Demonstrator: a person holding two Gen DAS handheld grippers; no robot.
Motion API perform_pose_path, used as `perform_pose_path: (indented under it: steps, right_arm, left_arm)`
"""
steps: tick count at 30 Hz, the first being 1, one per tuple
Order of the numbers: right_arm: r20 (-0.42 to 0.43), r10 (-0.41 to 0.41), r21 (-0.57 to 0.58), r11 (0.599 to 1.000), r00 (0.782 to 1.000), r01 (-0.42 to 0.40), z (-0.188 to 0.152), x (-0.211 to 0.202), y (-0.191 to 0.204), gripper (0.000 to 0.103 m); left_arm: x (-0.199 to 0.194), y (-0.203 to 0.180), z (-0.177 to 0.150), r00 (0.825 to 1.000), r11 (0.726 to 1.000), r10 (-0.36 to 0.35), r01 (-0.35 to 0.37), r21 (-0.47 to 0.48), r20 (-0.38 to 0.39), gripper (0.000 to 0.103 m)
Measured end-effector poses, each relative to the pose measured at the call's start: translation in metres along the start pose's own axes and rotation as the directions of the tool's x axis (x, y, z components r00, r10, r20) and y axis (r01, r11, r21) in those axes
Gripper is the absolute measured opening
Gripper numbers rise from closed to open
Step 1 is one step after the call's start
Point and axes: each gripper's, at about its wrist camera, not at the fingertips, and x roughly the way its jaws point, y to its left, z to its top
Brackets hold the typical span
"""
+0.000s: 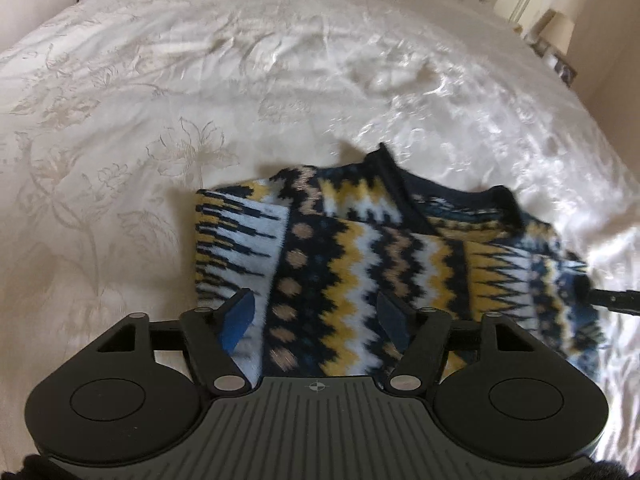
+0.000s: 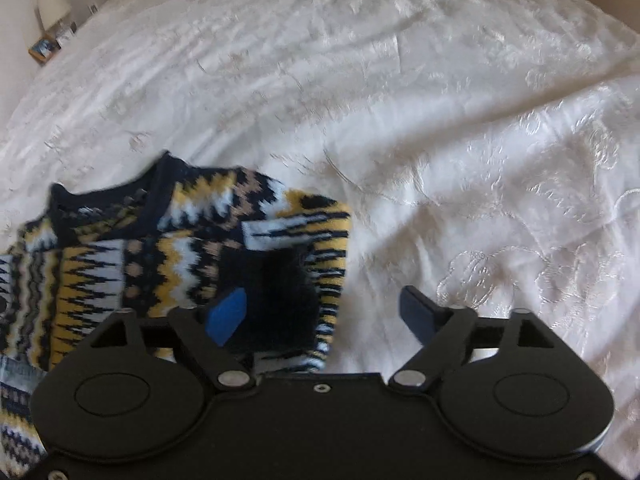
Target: Fold small clothes
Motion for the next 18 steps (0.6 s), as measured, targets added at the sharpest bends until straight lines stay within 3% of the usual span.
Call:
perform_pose_path:
  steps: [2, 8, 18]
  right_arm:
    - [0.023, 0.041, 0.001, 0.999, 0.999, -0.041, -0.003, -0.01, 0.007, 0.103]
    - [0.027, 0.099, -0.066, 0.993, 0.995, -0.097, -0.026, -0.026, 0.039, 0.103]
    - [-0.047, 0.158, -0.081, 0.984, 0.986, -0.162, -0.084, -0.045, 0.067, 0.103]
  left_arm:
    - [-0.009, -0.008, -0.008, 1.0, 1.0, -0.011, 0.011, 0.017, -0.003, 0.072]
    - [-0.022, -0.027, -0.044, 0.997, 0.998, -0.026, 0.031, 0.057, -0.074, 0.075]
    - [-0.049, -0.031, -0.093, 0.992, 0.996, -0.036, 0.046, 0.077, -0.125, 0.076]
